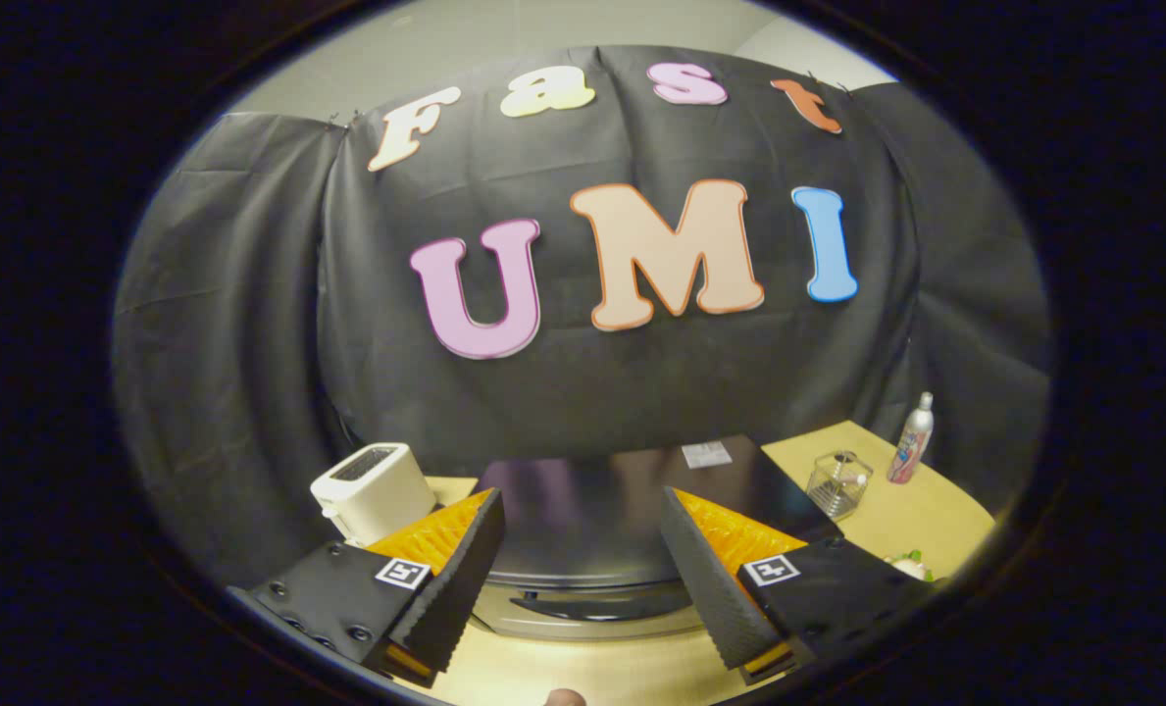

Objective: Open the toaster oven, put the food inside, and close the toaster oven door.

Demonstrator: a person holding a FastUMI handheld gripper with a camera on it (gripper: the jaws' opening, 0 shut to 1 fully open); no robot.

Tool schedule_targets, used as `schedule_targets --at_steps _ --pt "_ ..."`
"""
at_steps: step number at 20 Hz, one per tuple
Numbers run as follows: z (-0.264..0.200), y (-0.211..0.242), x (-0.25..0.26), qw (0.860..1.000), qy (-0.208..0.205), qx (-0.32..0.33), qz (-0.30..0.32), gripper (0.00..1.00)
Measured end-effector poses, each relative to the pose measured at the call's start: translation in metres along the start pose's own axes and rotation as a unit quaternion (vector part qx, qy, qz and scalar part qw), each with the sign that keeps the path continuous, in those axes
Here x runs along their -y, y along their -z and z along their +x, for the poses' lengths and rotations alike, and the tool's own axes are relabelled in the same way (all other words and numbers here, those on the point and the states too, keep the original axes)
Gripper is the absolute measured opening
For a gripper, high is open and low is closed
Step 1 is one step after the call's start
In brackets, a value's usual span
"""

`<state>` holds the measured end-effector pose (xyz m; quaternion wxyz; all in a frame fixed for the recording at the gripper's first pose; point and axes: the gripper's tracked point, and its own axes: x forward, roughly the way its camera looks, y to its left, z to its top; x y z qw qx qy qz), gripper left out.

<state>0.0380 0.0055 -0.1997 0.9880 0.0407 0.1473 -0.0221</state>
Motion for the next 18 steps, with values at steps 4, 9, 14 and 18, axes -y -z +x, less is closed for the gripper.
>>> schedule_targets --at_steps 4,9,14,18 --pt "0.011 0.035 0.007 0.999 0.012 -0.032 0.001 1.00" --pt "0.013 0.060 0.010 0.998 0.022 -0.054 -0.023 1.00" --pt "0.012 0.062 0.013 0.997 0.030 -0.053 -0.040 1.00" --pt "-0.004 0.068 0.015 0.997 0.032 -0.056 -0.035 1.00"
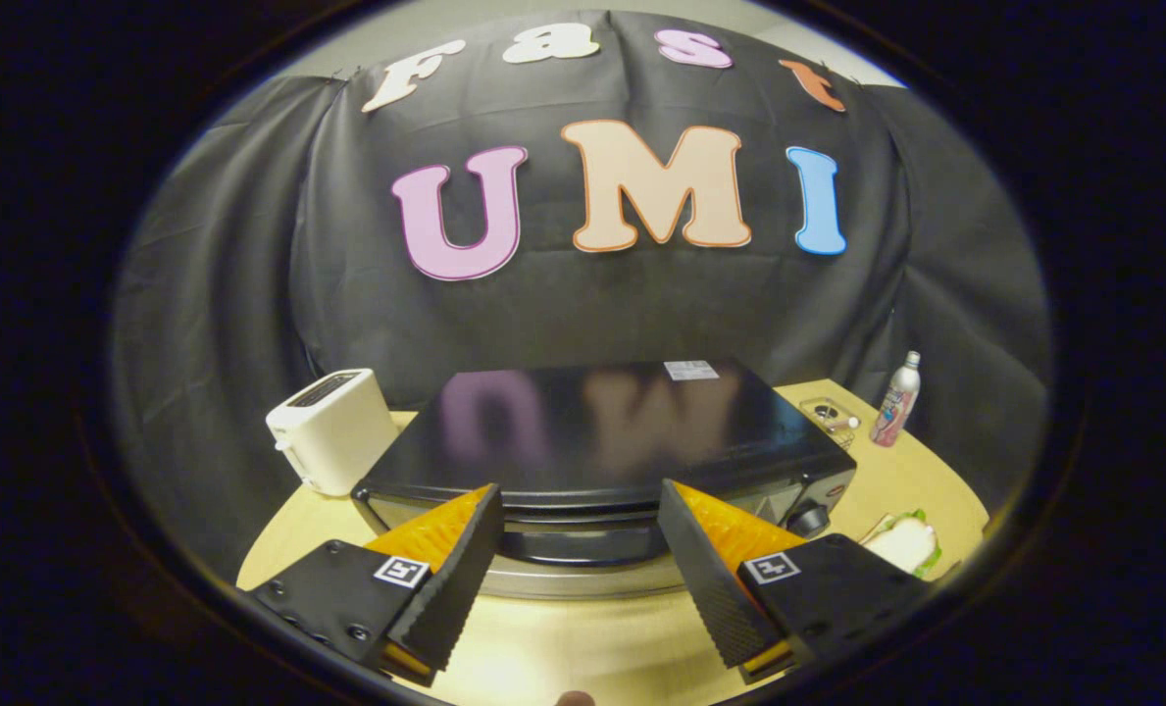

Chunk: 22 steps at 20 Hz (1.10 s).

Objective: Open the toaster oven, put the food inside, and close the toaster oven door.

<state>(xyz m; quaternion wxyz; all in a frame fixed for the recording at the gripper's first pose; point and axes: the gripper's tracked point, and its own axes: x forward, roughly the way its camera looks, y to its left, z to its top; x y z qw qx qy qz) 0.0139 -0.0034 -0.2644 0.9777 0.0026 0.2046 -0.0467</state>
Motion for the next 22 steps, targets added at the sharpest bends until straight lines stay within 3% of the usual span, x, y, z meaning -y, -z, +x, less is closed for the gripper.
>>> schedule_targets --at_steps 22 --pt "-0.075 0.070 0.010 0.993 0.012 -0.119 -0.016 1.00"
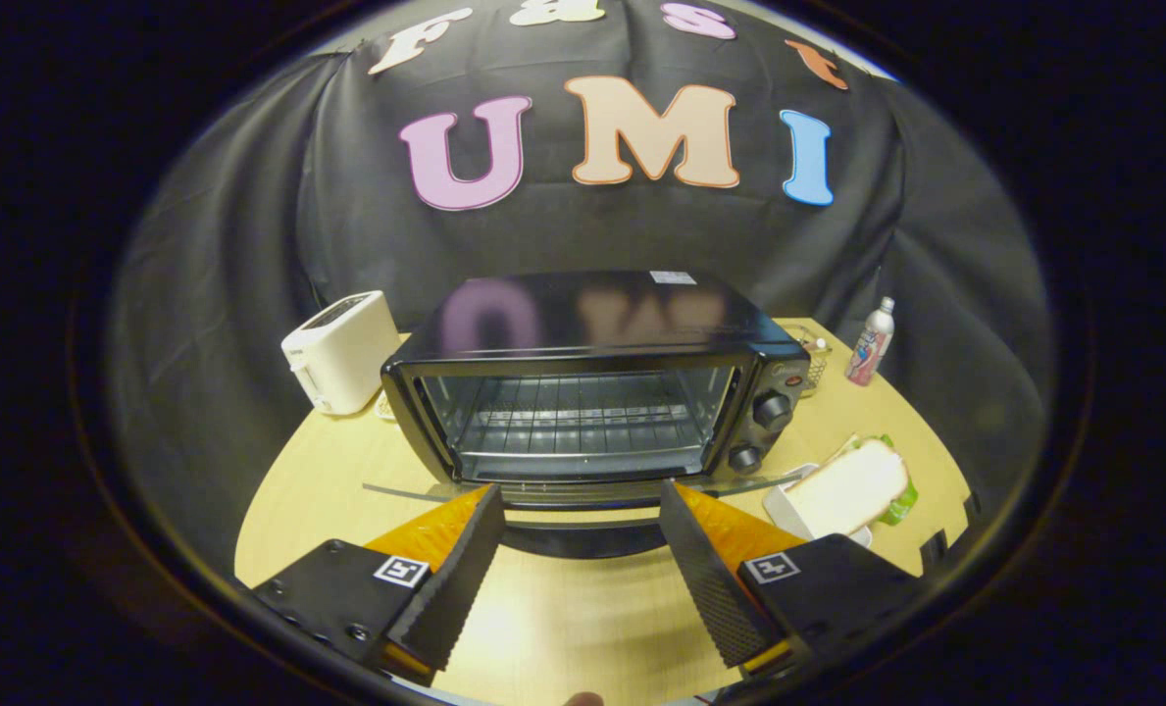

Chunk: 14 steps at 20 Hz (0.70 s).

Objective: Open the toaster oven, put the food inside, and close the toaster oven door.

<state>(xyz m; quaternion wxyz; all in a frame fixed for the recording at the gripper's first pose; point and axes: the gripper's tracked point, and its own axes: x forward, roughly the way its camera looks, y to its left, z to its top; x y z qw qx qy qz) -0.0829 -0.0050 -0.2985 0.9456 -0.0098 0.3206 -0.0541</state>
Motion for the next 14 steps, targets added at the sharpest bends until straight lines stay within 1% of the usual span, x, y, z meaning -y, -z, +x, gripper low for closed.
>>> schedule_targets --at_steps 7,9,14 --pt "-0.010 0.041 0.002 0.998 0.001 -0.055 -0.002 1.00" --pt "-0.013 0.062 0.004 0.996 0.008 -0.083 -0.006 1.00" --pt "-0.010 0.109 0.003 0.992 0.018 -0.127 -0.015 0.99"
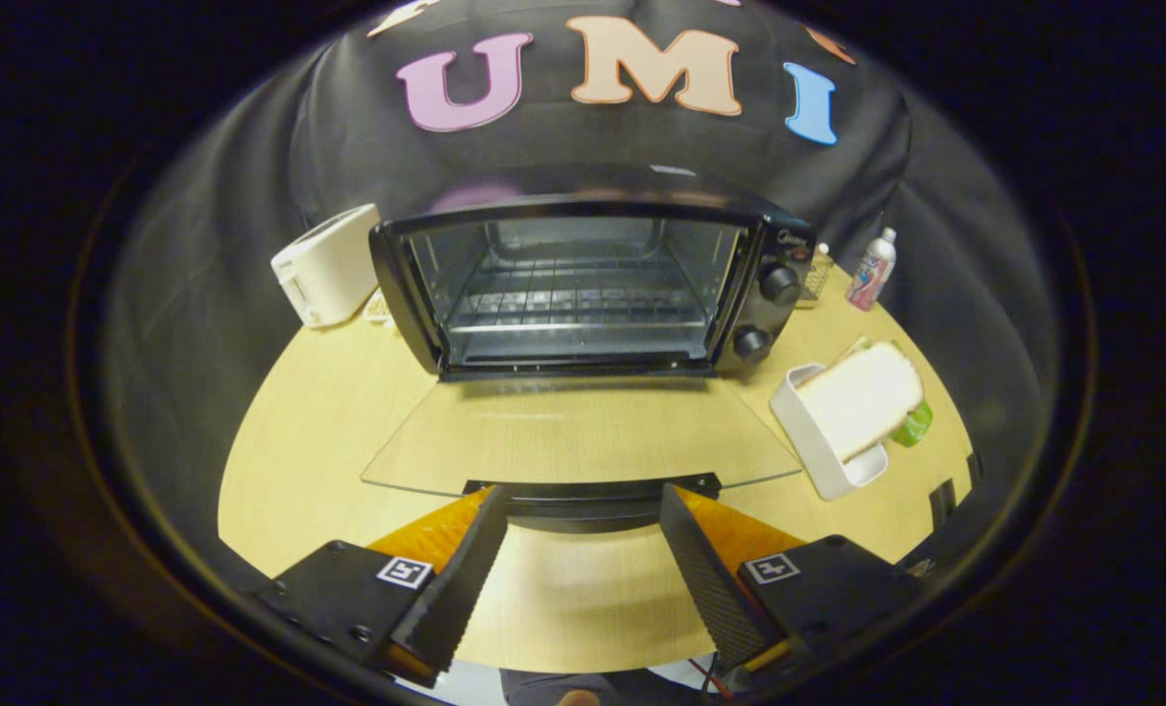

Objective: Open the toaster oven, put the food inside, and close the toaster oven door.

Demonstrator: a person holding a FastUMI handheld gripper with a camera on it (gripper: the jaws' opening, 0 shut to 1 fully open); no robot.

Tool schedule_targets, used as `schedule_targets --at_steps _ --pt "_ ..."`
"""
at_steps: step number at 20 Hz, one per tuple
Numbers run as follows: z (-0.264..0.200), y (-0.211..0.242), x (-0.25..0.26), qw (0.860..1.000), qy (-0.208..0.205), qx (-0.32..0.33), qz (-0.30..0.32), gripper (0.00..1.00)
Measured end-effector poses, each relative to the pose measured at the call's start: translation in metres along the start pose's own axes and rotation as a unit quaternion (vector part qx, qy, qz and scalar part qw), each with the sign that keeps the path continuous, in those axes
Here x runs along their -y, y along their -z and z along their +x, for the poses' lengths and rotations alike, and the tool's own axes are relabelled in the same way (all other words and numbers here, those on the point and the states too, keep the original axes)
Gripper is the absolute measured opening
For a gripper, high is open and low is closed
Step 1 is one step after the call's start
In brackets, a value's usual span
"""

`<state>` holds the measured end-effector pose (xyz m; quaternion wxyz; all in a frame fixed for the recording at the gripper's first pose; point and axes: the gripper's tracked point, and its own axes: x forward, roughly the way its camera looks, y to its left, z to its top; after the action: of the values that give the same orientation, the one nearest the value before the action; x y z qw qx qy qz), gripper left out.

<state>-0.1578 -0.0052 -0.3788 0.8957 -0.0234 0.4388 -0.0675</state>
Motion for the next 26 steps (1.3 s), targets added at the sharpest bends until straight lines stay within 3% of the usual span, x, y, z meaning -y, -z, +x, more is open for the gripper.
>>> schedule_targets --at_steps 6,11,16,22,26 --pt "0.022 0.041 -0.009 0.999 0.007 -0.042 0.003 0.98" --pt "0.014 0.036 -0.014 0.998 -0.013 -0.034 0.045 0.98" --pt "-0.016 -0.026 -0.028 0.993 -0.076 0.047 0.082 0.98" --pt "-0.043 -0.103 0.016 0.983 -0.052 0.135 0.114 0.98" --pt "-0.050 -0.143 0.073 0.973 -0.010 0.178 0.147 0.98"
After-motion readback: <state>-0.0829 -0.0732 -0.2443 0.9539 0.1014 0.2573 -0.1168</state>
